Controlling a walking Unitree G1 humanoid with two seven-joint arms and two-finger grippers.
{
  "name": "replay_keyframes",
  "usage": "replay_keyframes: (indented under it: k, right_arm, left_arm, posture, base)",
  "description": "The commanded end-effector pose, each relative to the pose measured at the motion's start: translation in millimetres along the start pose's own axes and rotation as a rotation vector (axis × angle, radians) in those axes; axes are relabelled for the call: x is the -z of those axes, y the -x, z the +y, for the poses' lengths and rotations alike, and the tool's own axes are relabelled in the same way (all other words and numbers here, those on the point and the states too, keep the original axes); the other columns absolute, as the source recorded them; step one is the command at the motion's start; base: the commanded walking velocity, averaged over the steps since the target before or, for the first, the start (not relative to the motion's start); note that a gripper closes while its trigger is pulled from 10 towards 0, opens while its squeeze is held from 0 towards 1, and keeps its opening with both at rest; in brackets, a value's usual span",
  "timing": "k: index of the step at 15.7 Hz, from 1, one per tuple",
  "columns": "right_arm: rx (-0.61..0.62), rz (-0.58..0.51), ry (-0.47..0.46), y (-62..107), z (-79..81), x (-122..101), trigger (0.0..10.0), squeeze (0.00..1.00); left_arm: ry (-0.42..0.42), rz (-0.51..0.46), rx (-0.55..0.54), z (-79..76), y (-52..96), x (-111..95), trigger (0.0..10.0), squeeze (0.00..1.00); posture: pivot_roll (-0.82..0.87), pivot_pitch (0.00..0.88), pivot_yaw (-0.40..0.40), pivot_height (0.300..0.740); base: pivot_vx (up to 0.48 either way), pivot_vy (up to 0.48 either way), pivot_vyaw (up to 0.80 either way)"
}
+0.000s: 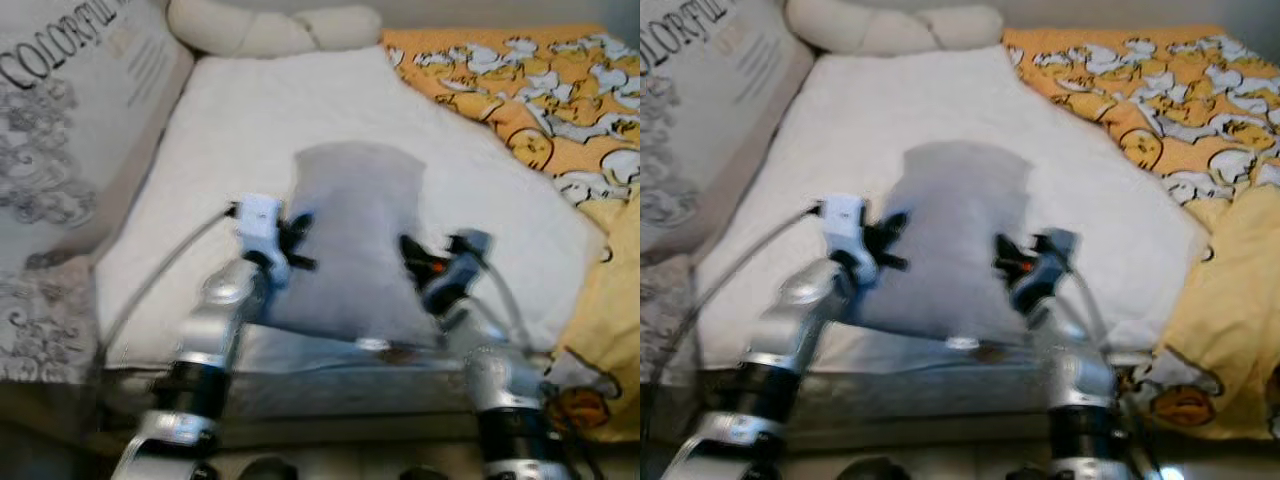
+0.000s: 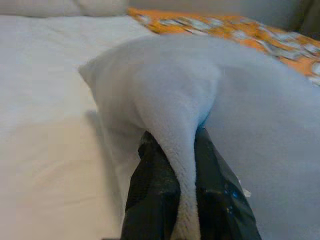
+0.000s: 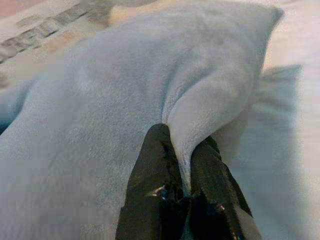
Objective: Clean up the room
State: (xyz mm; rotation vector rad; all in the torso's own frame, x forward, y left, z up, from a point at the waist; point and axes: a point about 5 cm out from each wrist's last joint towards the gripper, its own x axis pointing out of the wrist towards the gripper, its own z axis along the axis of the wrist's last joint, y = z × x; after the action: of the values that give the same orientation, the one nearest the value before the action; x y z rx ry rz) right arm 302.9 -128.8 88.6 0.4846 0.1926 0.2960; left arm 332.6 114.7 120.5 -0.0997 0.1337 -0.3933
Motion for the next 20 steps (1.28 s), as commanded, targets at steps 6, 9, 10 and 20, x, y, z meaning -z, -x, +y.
replay_keyframes:
  k: [6, 9, 10, 20]
  right_arm:
    - [-0.002, -0.033, 0.031, -3.0, -0.2, -11, 10.0, 0.0]
    - [-0.007, -0.034, 0.035, -4.4, 0.7, -11, 10.0, 0.0]
    - [-0.008, -0.035, 0.036, -4.6, 1.4, -11, 10.0, 0.0]
    - [-0.054, -0.01, 0.095, -11.2, 10.5, -6, 10.0, 0.0]
  left_arm:
    - [-0.007, -0.045, 0.025, -4.2, -4.5, -12, 10.0, 0.0]
    - [-0.012, -0.055, 0.026, -3.5, -4.6, -13, 10.0, 0.0]
    - [-0.019, -0.054, 0.014, -2.5, -4.6, -14, 10.0, 0.0]
    - [-0.047, -0.095, -0.008, 6.2, -3.4, -20, 10.0, 0.0]
  posture:
    - [0.02, 0.0, 0.08, 0.74]
    - [0.02, 0.0, 0.083, 0.74]
    - [0.02, 0.0, 0.085, 0.74]
    - [0.03, 0.0, 0.086, 0.74]
  base:
    - [0.0, 0.368, 0.0]
    - [0.0, 0.336, 0.0]
    - [0.0, 0.0, 0.0]
    - [0.119, 0.0, 0.0]
